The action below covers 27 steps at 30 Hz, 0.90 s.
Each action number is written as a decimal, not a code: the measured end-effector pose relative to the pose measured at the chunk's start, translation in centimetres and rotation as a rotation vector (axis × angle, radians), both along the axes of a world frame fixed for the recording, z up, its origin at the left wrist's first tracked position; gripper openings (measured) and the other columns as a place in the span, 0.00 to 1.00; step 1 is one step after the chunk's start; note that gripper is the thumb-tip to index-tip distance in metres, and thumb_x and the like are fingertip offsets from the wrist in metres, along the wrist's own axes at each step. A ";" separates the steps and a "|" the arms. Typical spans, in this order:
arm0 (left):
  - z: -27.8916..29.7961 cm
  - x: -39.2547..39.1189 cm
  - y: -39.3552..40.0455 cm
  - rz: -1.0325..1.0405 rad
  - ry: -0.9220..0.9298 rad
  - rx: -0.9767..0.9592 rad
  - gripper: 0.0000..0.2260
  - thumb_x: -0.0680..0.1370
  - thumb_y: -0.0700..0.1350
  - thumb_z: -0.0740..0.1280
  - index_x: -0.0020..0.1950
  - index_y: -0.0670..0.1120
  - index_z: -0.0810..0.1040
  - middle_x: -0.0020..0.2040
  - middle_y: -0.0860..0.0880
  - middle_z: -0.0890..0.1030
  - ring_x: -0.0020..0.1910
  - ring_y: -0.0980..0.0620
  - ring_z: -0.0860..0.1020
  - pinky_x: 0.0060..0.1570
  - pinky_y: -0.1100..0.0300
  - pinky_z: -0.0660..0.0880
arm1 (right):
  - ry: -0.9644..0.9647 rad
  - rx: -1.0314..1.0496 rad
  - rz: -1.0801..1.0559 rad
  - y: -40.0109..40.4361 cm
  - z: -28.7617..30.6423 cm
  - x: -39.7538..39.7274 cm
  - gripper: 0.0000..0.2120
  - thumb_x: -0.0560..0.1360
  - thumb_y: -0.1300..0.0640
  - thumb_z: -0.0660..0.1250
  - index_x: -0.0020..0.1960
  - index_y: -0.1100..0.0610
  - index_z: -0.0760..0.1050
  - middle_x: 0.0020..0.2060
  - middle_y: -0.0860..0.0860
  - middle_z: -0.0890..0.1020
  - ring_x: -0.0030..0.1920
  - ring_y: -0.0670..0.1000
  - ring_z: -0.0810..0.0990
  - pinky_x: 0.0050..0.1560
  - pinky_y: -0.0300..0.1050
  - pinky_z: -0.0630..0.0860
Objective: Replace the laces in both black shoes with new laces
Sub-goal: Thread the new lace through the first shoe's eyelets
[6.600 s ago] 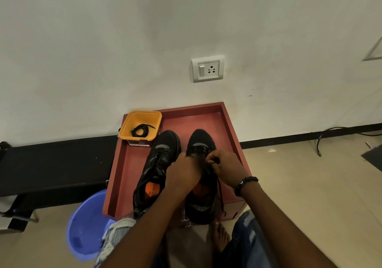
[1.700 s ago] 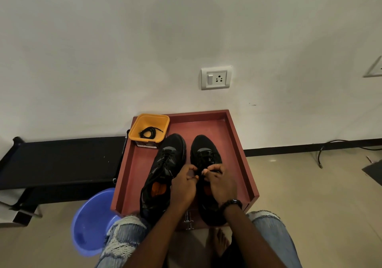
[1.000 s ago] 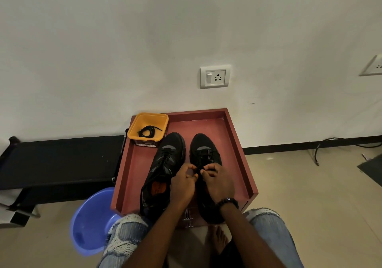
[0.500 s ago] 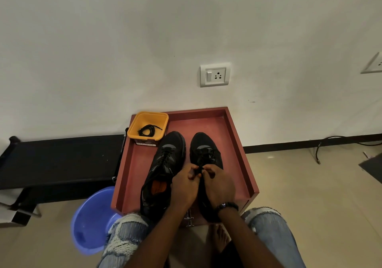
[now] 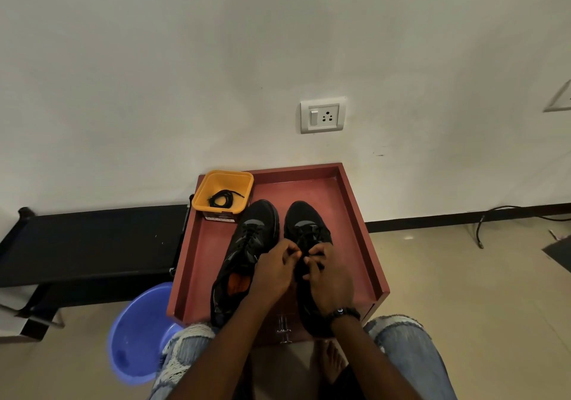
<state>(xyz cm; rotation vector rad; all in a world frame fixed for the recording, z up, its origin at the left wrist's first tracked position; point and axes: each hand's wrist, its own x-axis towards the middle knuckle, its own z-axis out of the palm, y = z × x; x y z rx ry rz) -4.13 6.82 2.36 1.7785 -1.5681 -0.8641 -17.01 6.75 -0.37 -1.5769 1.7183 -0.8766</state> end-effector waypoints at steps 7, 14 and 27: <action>0.1 -0.9 -0.6 0.191 0.094 0.009 0.04 0.84 0.44 0.59 0.52 0.47 0.73 0.43 0.48 0.80 0.36 0.56 0.79 0.33 0.67 0.76 | 0.059 0.008 0.033 0.0 0.5 -0.1 0.13 0.79 0.57 0.64 0.63 0.51 0.69 0.46 0.39 0.78 0.38 0.38 0.75 0.36 0.28 0.68; 3.1 2.2 -1.5 0.542 0.756 -0.072 0.09 0.86 0.44 0.54 0.58 0.40 0.70 0.44 0.43 0.80 0.43 0.46 0.83 0.50 0.52 0.81 | 0.081 0.047 0.019 0.0 0.6 -0.1 0.16 0.78 0.62 0.61 0.65 0.51 0.70 0.54 0.42 0.81 0.37 0.37 0.75 0.32 0.29 0.68; 0.9 0.5 -0.6 -0.248 -0.164 0.183 0.16 0.85 0.50 0.58 0.42 0.43 0.73 0.35 0.50 0.74 0.33 0.55 0.70 0.34 0.60 0.67 | 0.056 0.039 0.007 -0.1 0.9 0.3 0.16 0.79 0.58 0.62 0.66 0.50 0.68 0.32 0.44 0.77 0.32 0.44 0.77 0.32 0.35 0.70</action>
